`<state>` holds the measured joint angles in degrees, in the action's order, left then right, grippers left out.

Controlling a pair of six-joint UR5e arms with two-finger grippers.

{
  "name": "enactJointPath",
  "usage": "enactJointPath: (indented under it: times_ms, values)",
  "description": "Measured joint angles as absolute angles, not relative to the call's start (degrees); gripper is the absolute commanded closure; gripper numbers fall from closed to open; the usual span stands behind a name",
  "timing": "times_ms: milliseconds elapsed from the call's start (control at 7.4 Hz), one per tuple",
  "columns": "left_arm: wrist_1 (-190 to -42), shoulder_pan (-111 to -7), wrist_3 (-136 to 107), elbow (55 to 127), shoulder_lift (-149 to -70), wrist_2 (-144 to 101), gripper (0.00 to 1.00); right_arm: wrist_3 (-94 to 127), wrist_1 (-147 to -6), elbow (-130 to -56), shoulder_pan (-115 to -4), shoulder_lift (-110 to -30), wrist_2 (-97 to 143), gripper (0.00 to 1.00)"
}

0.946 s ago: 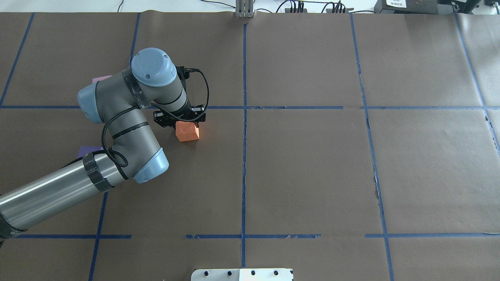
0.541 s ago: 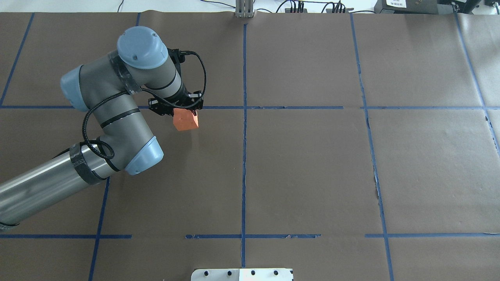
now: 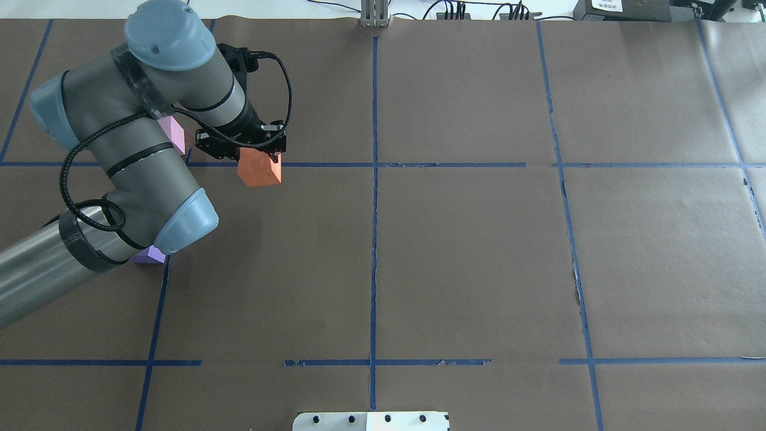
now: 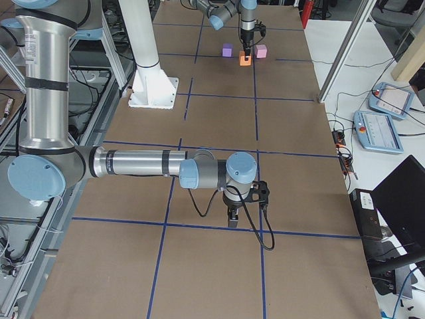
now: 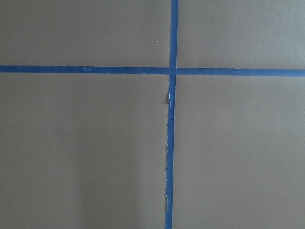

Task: Arrange blocks in a line
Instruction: 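Carry the orange cube toward the gap between the pink and purple cubes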

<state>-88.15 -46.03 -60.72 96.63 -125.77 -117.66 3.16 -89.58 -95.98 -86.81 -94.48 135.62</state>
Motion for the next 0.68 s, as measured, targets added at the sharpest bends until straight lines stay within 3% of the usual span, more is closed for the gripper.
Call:
enactJointPath:
  times_ms: [676]
  values:
    - [-88.6, -51.9, -51.8, 99.6, -115.3, -121.6, 1.00, 3.2, -89.6, -96.0, -86.8, -94.5, 135.6, 0.00]
